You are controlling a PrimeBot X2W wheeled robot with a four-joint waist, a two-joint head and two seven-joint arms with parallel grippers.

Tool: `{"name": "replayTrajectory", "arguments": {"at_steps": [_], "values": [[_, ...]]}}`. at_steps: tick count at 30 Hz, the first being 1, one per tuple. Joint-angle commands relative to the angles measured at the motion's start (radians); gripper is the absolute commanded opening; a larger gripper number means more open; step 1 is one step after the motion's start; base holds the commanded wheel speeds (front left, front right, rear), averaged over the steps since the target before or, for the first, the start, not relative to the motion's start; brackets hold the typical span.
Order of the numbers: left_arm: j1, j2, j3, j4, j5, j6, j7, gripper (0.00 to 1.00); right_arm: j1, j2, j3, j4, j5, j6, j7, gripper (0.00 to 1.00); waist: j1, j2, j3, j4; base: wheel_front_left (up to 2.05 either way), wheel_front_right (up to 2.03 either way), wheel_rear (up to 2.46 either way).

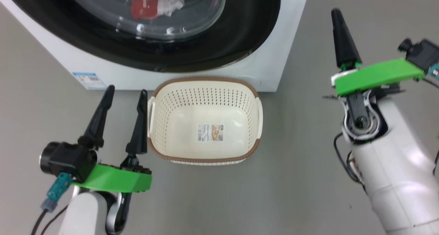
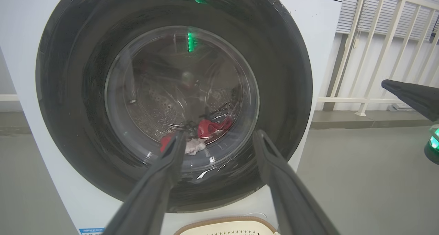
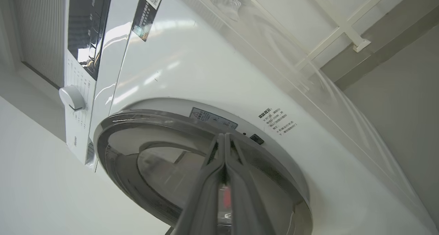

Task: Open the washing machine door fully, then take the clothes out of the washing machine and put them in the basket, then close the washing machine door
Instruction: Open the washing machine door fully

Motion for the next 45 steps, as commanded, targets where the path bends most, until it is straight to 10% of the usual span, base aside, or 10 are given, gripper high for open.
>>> {"name": "replayTrajectory", "arguments": {"at_steps": [1,23,45], "values": [[-0.029,0.020,0.036,-0.034,-0.006,-0.005,-0.008,1.00,-0.033,0.006,0.009,-0.020,0.016,-0.001,0.012,0.00,0.0000,0.0000,0.040,0.019,0.00,0.00,0.00],[-0.097,0.045,-0.005,-0.076,-0.112,-0.007,-0.008,1.00,-0.293,-0.046,-0.047,-0.029,0.417,-0.001,0.385,0.00,0.0000,0.0000,0.217,0.052,0.00,0.00,0.00],[-0.135,0.053,-0.003,-0.096,-0.145,-0.007,-0.008,1.00,-0.508,-0.075,-0.032,0.107,0.447,-0.001,0.537,0.00,0.0000,0.0000,0.329,0.088,0.00,0.00,0.00]]}}
